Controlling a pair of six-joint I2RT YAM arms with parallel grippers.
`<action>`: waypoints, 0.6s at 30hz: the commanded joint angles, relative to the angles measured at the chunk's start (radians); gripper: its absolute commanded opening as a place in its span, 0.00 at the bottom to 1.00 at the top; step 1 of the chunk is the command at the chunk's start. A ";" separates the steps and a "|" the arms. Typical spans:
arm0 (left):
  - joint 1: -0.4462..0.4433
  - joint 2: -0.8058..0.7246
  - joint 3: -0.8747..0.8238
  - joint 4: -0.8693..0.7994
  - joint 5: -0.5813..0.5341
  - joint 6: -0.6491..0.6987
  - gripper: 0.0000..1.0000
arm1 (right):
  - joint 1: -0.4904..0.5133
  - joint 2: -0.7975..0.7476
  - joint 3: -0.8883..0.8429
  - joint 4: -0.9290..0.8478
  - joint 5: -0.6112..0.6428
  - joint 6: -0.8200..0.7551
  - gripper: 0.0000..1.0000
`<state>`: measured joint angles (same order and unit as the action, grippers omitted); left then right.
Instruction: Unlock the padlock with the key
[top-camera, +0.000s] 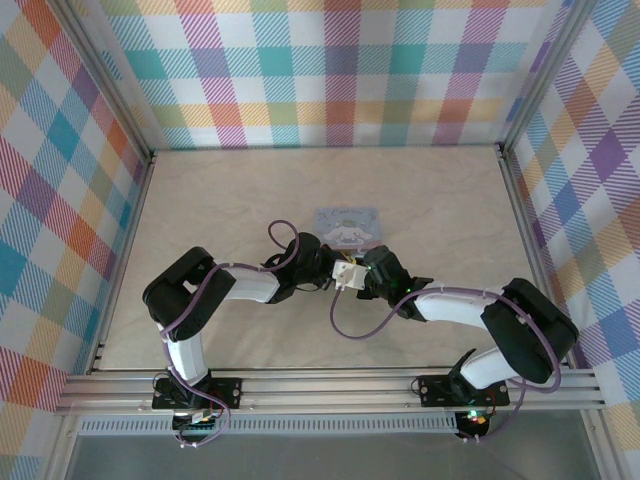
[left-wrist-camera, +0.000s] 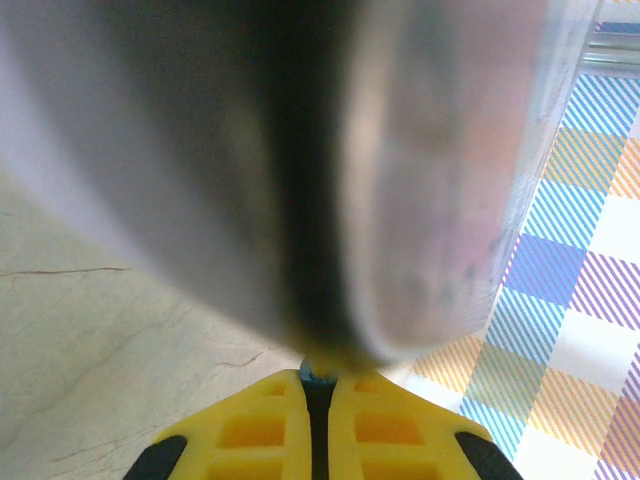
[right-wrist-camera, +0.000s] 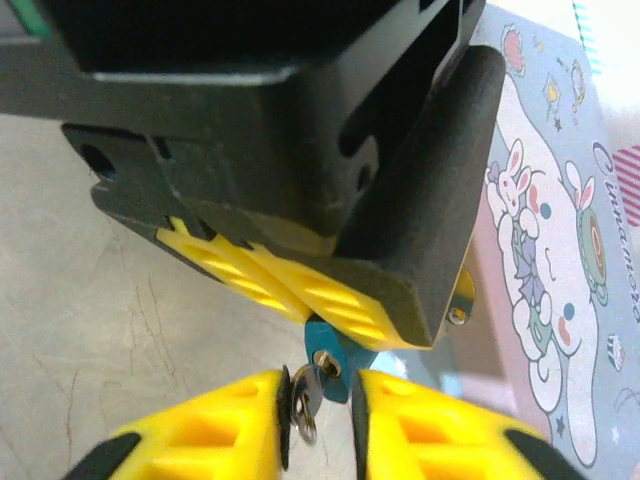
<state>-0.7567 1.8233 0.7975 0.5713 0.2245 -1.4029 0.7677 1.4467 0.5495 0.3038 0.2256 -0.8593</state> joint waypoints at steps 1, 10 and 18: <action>-0.012 0.013 0.012 -0.049 0.029 -0.013 0.08 | 0.008 0.015 0.003 0.048 0.033 0.034 0.22; -0.013 0.013 0.010 -0.048 0.029 -0.014 0.08 | 0.013 0.027 -0.003 0.062 0.063 0.076 0.08; -0.013 0.013 0.011 -0.047 0.029 -0.014 0.08 | 0.014 0.023 0.000 0.090 0.121 0.193 0.00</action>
<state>-0.7567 1.8244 0.8024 0.5713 0.2039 -1.4216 0.7872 1.4624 0.5491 0.3309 0.2844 -0.7517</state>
